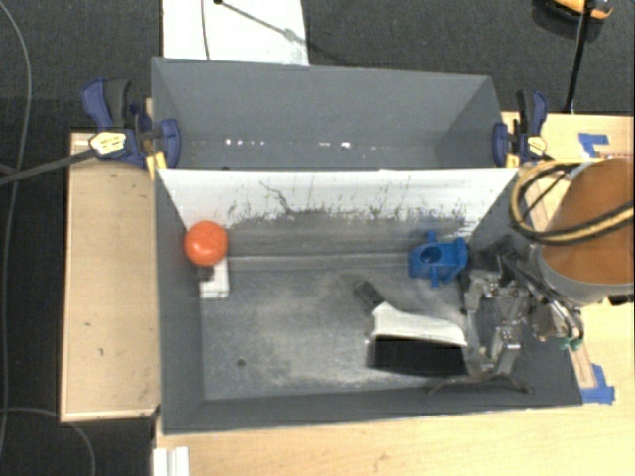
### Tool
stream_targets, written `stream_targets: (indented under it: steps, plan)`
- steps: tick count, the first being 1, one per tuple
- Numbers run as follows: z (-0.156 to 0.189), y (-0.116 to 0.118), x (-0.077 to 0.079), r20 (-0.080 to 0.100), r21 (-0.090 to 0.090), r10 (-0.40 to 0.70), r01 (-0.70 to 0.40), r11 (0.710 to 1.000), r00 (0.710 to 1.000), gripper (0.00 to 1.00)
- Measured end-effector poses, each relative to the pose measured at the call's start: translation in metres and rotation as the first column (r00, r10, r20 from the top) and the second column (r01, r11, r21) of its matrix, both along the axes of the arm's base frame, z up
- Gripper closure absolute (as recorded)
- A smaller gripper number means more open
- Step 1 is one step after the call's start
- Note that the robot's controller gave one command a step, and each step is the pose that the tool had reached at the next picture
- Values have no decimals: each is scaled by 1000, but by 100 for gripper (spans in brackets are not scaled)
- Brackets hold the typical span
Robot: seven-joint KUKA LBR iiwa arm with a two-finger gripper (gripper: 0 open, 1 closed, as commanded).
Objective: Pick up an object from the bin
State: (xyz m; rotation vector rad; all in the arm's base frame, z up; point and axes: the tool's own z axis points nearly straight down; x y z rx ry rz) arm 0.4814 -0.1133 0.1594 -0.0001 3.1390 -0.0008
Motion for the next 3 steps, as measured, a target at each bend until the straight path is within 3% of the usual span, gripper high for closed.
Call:
stream_targets:
  steps: [1, 2, 3]
  plan:
    - [-31, 11, 25, 3, -2, 109, -109, 994, 994, 0]
    - [-60, 34, 29, -4, 2, 93, -93, 996, 996, 0]
    - [-65, 65, 42, 2, 0, -169, 169, 986, 986, 0]
